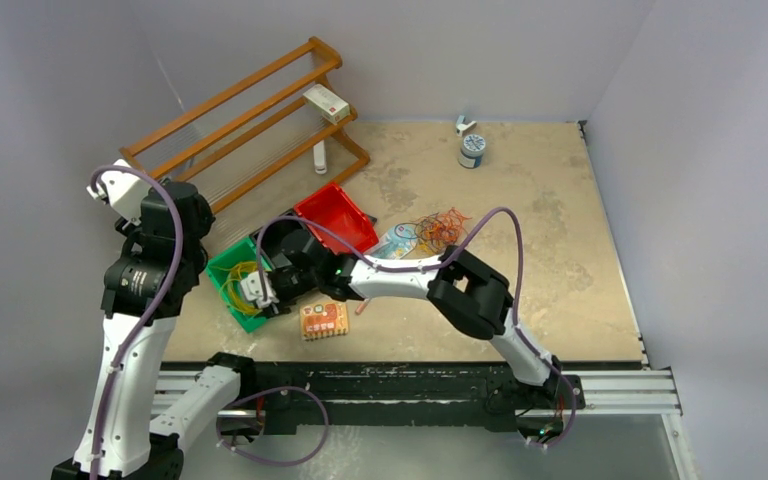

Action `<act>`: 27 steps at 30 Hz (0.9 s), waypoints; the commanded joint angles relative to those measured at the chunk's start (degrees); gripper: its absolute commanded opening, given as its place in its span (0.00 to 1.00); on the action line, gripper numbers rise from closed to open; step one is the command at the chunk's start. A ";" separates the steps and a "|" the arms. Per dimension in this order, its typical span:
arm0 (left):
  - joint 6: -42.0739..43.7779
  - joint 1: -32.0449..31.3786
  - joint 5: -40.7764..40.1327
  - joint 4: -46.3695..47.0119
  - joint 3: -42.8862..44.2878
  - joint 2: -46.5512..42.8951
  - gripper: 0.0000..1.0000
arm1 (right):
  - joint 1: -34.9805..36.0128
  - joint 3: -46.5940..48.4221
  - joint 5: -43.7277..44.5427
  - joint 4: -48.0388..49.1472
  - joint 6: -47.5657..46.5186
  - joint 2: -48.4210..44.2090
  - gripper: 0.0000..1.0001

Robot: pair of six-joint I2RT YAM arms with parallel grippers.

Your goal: Untangle the cables

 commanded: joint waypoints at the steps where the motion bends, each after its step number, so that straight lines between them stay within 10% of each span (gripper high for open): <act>1: 1.04 0.37 -0.11 0.45 -0.68 -0.65 0.54 | 0.72 4.44 0.16 -3.64 -2.34 0.45 0.49; 27: 0.31 0.42 1.28 1.23 -3.02 -0.53 0.55 | 1.20 7.66 6.67 -6.41 -2.54 3.72 0.41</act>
